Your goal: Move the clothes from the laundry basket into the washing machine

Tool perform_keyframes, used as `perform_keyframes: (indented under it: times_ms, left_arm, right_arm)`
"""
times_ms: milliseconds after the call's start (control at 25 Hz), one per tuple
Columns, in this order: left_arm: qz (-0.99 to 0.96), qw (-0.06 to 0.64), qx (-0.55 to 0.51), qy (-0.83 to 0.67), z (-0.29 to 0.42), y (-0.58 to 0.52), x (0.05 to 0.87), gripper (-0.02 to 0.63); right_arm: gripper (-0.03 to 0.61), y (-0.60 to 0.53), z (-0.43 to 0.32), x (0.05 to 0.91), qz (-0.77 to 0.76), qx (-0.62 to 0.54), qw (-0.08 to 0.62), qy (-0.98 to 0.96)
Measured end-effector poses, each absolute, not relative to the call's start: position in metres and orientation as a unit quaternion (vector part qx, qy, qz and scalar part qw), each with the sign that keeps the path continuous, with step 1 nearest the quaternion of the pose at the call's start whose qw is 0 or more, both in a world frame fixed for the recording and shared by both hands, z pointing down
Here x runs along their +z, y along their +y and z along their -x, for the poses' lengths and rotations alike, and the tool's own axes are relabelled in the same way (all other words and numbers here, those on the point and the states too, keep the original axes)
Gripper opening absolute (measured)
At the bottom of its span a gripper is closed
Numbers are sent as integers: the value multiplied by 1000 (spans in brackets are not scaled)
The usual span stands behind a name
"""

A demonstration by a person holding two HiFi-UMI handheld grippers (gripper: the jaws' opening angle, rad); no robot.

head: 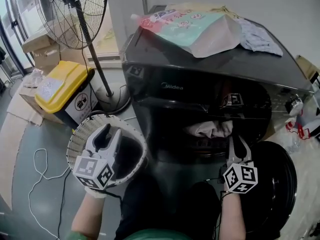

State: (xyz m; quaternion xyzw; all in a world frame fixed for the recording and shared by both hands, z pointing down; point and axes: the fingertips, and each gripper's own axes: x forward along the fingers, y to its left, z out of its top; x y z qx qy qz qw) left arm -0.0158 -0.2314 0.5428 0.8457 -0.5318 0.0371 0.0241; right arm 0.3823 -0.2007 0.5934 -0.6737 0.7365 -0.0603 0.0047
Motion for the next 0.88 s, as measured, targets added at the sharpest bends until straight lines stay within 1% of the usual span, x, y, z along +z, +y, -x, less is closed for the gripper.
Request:
perform_keyframes:
  times_ms: [120, 280, 680, 880]
  left_arm:
    - [-846, 22, 32, -531, 18, -234, 539, 153]
    - [-847, 17, 30, -531, 18, -233, 536, 152]
    - [-847, 7, 27, -531, 14, -233, 529, 149]
    - [-845, 1, 28, -533, 16, -231, 525, 149]
  right_arm:
    - [40, -188, -380, 569, 677, -32, 22, 735]
    - [25, -176, -378, 545, 678, -2, 38, 734]
    - [20, -160, -366, 516, 656, 23, 70, 751]
    - [20, -156, -360, 504, 651, 42, 67, 755]
